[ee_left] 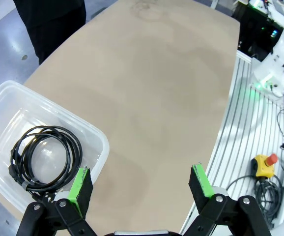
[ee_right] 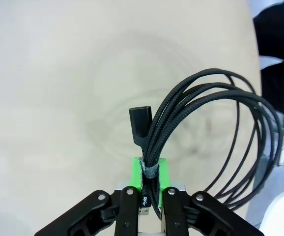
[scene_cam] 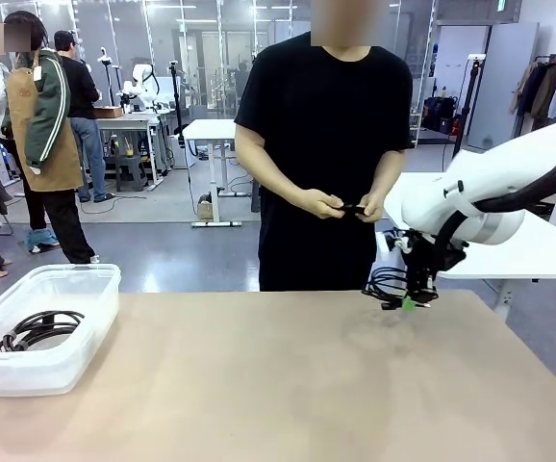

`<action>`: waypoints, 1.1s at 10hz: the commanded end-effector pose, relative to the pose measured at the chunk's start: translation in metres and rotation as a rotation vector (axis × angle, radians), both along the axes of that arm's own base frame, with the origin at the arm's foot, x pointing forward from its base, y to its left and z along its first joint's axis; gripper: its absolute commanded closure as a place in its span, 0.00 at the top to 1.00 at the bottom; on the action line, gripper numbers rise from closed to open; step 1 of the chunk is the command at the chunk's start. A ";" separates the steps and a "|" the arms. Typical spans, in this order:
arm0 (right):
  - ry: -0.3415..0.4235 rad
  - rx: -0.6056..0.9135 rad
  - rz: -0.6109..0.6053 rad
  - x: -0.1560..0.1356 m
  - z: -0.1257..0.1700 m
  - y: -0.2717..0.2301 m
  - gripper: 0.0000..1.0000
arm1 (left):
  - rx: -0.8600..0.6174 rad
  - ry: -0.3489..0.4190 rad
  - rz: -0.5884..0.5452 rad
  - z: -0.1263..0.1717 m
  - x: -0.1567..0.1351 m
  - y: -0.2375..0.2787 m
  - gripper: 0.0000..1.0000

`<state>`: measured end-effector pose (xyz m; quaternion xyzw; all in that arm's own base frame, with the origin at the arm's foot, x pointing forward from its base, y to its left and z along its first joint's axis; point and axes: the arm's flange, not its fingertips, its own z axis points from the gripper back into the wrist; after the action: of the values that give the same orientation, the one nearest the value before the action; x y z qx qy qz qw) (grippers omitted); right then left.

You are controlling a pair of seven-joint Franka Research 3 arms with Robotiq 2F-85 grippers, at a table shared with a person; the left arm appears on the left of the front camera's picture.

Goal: Organize and store the cables.
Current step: Place the USB Extension Cable into the Organizing box.

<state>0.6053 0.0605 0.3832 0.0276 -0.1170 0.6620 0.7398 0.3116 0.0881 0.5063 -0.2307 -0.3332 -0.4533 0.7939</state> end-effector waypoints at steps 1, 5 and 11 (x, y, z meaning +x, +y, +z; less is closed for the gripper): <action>0.032 -0.004 -0.062 -0.053 0.023 0.046 0.00 | -0.011 -0.014 0.010 0.002 0.003 -0.001 1.00; 0.017 0.040 -0.006 -0.119 0.017 0.177 0.00 | -0.011 -0.014 0.010 0.002 0.003 -0.001 1.00; 0.180 0.037 0.137 -0.132 -0.051 0.288 0.00 | -0.011 -0.014 0.010 0.002 0.003 -0.001 1.00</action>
<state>0.4625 0.3466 0.3272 0.1016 -0.0703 0.7060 0.6973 0.3117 0.0876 0.5066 -0.2297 -0.3326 -0.4538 0.7941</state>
